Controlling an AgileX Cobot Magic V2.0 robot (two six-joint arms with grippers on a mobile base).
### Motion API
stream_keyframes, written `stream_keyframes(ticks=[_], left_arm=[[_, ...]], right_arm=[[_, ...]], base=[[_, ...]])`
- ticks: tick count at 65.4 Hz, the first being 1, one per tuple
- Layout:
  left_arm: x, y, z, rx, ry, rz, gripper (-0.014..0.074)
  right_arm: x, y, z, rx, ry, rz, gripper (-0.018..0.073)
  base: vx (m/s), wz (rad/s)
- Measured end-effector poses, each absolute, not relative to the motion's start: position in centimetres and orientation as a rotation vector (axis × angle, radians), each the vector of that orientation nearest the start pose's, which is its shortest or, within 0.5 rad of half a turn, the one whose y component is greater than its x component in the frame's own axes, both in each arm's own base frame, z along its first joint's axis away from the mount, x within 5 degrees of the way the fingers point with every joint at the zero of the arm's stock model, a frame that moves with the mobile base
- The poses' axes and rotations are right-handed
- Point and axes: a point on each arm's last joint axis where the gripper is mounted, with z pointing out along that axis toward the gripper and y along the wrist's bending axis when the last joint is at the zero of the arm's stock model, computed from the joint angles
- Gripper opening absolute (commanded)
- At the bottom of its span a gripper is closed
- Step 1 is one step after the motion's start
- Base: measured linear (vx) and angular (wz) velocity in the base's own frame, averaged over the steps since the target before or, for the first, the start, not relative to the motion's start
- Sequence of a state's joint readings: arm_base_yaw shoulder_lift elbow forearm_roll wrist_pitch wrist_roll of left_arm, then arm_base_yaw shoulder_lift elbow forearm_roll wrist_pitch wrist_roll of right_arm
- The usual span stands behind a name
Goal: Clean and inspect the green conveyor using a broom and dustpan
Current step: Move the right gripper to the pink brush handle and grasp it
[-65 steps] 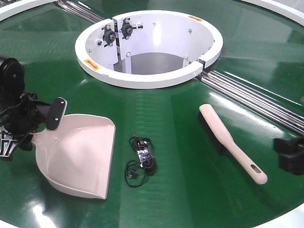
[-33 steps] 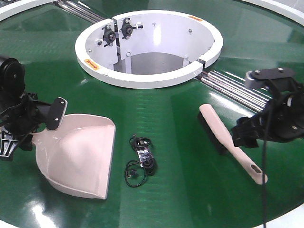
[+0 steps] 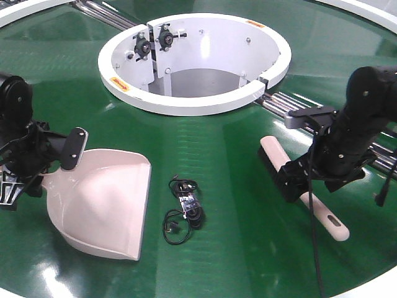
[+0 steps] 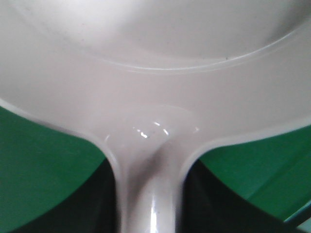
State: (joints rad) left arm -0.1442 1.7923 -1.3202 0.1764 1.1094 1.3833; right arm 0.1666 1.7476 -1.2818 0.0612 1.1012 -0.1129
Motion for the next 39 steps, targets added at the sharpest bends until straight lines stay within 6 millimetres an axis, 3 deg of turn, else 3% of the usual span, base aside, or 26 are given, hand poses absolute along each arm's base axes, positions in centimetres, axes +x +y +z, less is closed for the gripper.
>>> stream_keyframes(ticks=[15,39], left_arm=[[34.6,-3.6,22.7,-2.224,-2.157,-0.272,-0.0006],[34.6,-3.6,22.7,-2.224,-2.157,-0.272,-0.0006]], right_arm=[[34.0,6.2,20.3,-0.387,3.112,0.086,0.0538],[34.6,6.3,17.3,-0.386,3.191,0.082,0.0325]], base=[[0.00,0.00],[0.00,0.00]])
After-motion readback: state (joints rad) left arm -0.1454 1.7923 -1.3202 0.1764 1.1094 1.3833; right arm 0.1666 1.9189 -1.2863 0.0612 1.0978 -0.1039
